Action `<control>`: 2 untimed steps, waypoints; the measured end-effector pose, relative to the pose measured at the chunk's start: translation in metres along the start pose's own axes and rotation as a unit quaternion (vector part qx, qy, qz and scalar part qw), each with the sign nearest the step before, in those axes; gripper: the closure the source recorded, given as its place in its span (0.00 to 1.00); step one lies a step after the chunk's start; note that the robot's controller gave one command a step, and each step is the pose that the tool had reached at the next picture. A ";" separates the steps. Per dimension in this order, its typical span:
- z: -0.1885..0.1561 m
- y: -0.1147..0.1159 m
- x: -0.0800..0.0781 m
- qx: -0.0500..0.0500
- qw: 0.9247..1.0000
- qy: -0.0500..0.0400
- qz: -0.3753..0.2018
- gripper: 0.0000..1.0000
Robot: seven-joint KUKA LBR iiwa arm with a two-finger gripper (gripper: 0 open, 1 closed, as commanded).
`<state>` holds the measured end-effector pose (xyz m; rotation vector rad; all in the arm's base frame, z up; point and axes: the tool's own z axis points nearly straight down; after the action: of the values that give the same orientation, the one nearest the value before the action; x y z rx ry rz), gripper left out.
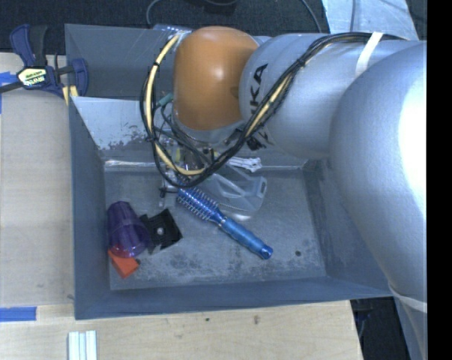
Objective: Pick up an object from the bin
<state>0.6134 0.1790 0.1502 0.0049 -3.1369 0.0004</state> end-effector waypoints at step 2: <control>0.049 -0.055 0.023 -0.001 1.000 -0.004 0.029 0.00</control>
Offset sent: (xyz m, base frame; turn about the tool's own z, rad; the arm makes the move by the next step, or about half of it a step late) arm -0.0377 -0.0877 -0.0802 0.0926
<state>0.5902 0.1235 0.1014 -0.0866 -3.1446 -0.0039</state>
